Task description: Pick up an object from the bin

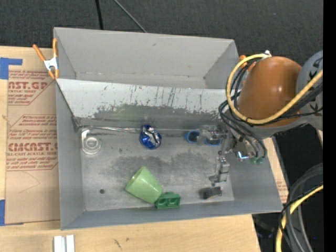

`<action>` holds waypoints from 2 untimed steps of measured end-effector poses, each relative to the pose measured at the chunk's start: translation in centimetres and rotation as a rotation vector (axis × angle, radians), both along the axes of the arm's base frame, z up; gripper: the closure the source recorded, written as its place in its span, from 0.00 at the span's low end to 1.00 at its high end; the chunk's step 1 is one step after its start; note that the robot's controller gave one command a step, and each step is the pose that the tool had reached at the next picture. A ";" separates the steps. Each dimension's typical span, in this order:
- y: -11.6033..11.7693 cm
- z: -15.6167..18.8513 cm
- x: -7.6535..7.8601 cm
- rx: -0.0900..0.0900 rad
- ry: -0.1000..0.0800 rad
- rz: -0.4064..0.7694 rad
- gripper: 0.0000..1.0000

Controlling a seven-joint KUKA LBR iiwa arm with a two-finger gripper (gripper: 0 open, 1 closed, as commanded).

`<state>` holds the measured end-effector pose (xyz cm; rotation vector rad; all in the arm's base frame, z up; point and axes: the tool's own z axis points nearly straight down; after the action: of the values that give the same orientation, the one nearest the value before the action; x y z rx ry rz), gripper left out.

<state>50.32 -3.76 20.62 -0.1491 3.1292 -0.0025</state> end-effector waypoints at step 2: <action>-6.0 -13.2 -2.1 -0.003 -0.001 0.556 0.00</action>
Offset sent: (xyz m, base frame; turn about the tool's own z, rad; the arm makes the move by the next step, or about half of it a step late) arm -0.0124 -0.0524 -0.0940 -0.3795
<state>48.20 -9.81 7.41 -1.0014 2.9672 -0.0035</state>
